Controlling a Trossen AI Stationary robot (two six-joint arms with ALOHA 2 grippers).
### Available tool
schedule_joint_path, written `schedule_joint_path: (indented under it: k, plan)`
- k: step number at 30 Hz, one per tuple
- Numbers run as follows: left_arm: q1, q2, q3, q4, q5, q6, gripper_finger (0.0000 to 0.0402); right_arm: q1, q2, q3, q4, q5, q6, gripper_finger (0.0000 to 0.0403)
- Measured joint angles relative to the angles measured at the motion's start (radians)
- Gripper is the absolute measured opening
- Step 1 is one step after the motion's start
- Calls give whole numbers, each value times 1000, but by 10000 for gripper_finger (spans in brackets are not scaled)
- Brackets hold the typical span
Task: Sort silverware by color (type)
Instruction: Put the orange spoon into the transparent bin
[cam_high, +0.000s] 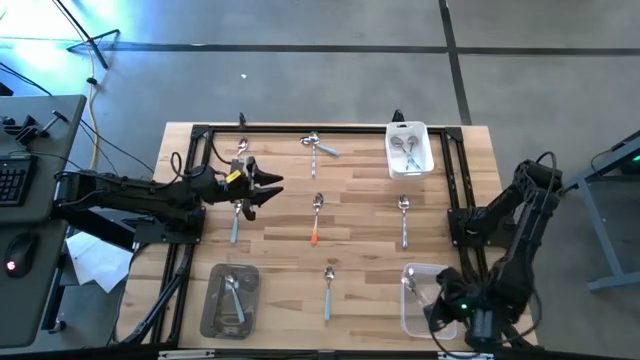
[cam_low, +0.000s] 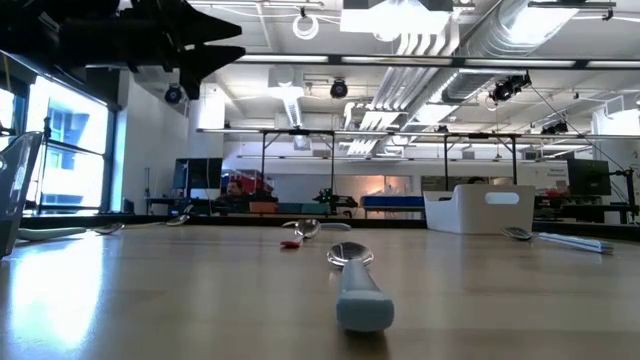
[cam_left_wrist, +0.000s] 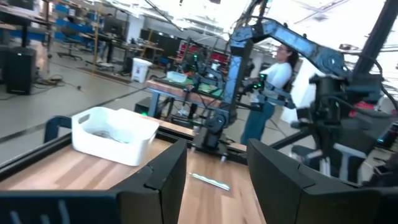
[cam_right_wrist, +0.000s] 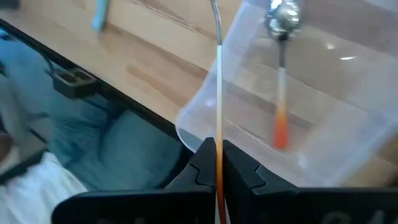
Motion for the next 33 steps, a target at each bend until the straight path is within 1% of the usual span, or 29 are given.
schedule_joint_path:
  k: [2,4,7,9,16,21,28,33]
  plan:
    - [-16,0,0,0,0,0,156,7,8,47,-68,-10,-8,0]
    - [-33,0,0,0,0,0,156,3,12,67,-105,-14,-18,0]
    - [-58,0,0,0,0,3,156,-13,13,41,-93,-80,-19,0]
    - [-73,0,0,0,0,27,156,-25,14,8,-50,-114,-18,0]
    - [-112,0,0,0,0,45,156,-57,14,-109,122,-122,-22,0]
    - [-123,0,0,-1,0,46,156,-77,14,-191,197,-151,-18,0]
    - [-123,0,0,-33,0,46,156,-89,14,-253,256,-186,-18,1]
    - [-123,0,0,-35,0,46,156,-89,14,-255,255,-185,-26,22]
